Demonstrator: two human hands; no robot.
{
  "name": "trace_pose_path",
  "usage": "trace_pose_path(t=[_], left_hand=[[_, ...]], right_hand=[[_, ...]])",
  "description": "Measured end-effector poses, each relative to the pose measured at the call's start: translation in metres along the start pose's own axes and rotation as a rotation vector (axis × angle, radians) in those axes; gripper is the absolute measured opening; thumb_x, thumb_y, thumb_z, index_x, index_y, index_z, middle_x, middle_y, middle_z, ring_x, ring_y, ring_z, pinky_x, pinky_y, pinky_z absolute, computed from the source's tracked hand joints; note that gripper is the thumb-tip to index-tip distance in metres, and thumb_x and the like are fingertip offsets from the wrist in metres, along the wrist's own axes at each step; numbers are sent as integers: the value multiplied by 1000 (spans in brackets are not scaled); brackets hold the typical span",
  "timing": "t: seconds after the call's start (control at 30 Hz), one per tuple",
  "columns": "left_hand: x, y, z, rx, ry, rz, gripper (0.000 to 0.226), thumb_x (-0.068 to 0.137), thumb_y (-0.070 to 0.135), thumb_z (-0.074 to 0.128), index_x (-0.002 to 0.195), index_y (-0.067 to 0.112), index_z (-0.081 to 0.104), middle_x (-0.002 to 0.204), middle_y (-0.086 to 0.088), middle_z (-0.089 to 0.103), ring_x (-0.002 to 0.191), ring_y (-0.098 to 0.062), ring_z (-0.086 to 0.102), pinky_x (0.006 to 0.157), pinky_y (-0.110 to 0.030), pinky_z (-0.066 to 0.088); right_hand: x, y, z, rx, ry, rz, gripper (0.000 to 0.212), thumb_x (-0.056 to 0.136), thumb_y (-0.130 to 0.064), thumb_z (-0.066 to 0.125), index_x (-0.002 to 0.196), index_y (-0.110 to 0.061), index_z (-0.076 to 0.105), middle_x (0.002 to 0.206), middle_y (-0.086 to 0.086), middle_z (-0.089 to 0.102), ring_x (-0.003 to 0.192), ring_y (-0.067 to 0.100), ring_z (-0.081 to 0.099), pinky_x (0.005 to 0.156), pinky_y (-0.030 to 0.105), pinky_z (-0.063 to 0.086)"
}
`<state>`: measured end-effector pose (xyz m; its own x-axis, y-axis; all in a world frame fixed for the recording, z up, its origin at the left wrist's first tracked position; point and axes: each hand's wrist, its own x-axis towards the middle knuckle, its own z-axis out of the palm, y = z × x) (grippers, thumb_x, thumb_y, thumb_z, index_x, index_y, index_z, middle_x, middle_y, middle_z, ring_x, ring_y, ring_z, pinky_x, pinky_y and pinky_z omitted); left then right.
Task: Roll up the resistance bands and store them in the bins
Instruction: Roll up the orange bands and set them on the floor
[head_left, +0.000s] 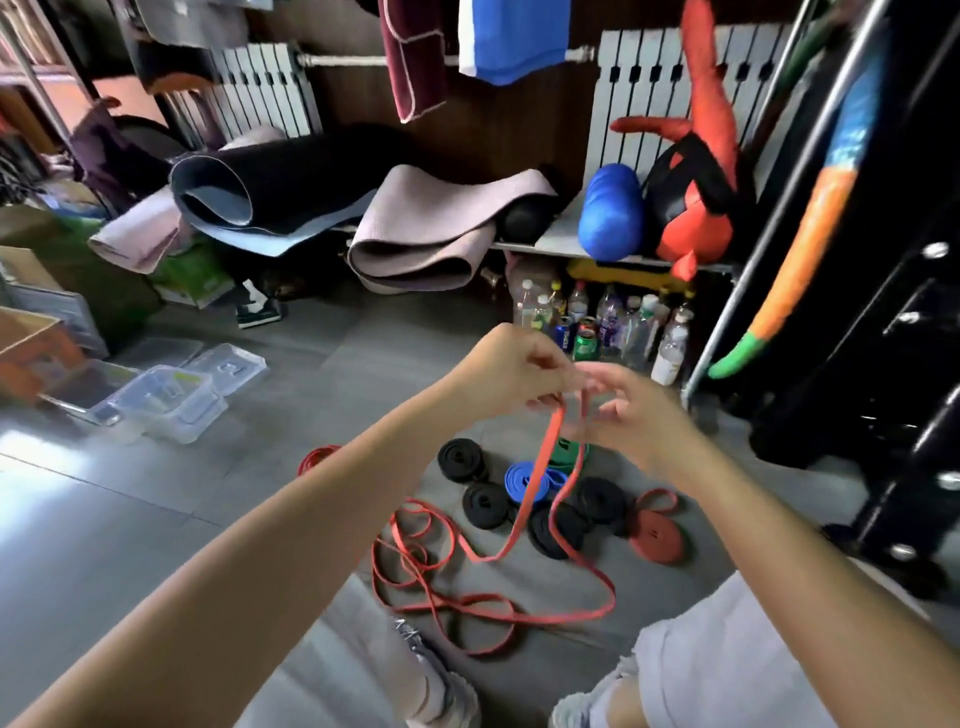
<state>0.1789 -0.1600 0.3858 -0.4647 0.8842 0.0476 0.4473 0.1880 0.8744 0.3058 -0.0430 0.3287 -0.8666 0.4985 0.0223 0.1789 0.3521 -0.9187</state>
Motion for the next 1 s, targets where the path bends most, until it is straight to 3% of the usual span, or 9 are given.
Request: trace_pose_path(t=[0.07,0.17,0.3,0.4,0.53,0.6,0.7,0.83,1.0], left_hand=[[1,-3,15,-40,-11,4,8,81,15,72,74,14,69,60,6,65,53,-5,63,55,-19,55],[2,-9,24,-154,-61,2,13,82,12,71,72,19,67,58,8,67,54,-5,65,57,-19,56],[1,-13,32,-62,-154,34,16,76,7,75,75,20,67,69,6,67,61,-6,66,70,-25,58],[-5,-13,37,-223,-173,-2,15,79,2,72,77,17,70,74,-1,72,71,-14,69,78,-31,58],[-13,-19,39,-579,-167,-73,10,83,-1,63,91,3,67,83,-13,71,74,-19,70,71,-24,57],[-19,-22,40,-609,-118,-100,14,83,-1,62,97,-2,65,85,-16,70,73,-20,70,68,-23,56],[-27,-25,41,-460,-29,-110,13,82,-2,64,90,8,68,74,-6,72,70,-15,70,65,-20,56],[-35,-20,36,-213,20,-84,19,83,0,66,87,18,68,64,6,69,63,-5,66,62,-19,56],[-39,-3,28,537,-47,158,21,85,15,65,103,23,71,91,8,58,82,-8,57,77,-16,44]], right_hand=[[-6,2,4,122,88,-81,30,69,-4,78,89,-24,67,80,-7,72,66,5,65,64,16,52],[-18,8,1,214,248,-63,21,72,4,74,84,-12,67,62,-10,70,53,3,63,52,14,48],[-35,18,-4,160,262,-30,29,72,-1,75,72,-30,74,65,-7,71,57,5,61,60,29,51],[-42,18,-2,136,196,-82,35,72,-10,77,69,-45,73,70,-15,71,62,-4,60,61,14,48],[-40,17,-5,250,157,-44,16,59,-29,77,74,-35,75,79,-3,75,72,10,70,64,17,53],[-38,20,-9,254,125,-8,17,61,-21,80,74,-26,72,76,-4,74,69,10,70,62,17,53],[-38,22,-14,216,58,19,22,69,-3,78,77,-16,63,68,-6,72,62,9,68,58,19,54],[-40,14,-18,145,77,-27,23,67,-7,80,77,-22,66,66,-10,69,62,6,65,61,18,53],[-44,4,-14,107,110,-85,21,71,-9,79,75,-27,67,71,2,71,61,10,67,60,19,54]])
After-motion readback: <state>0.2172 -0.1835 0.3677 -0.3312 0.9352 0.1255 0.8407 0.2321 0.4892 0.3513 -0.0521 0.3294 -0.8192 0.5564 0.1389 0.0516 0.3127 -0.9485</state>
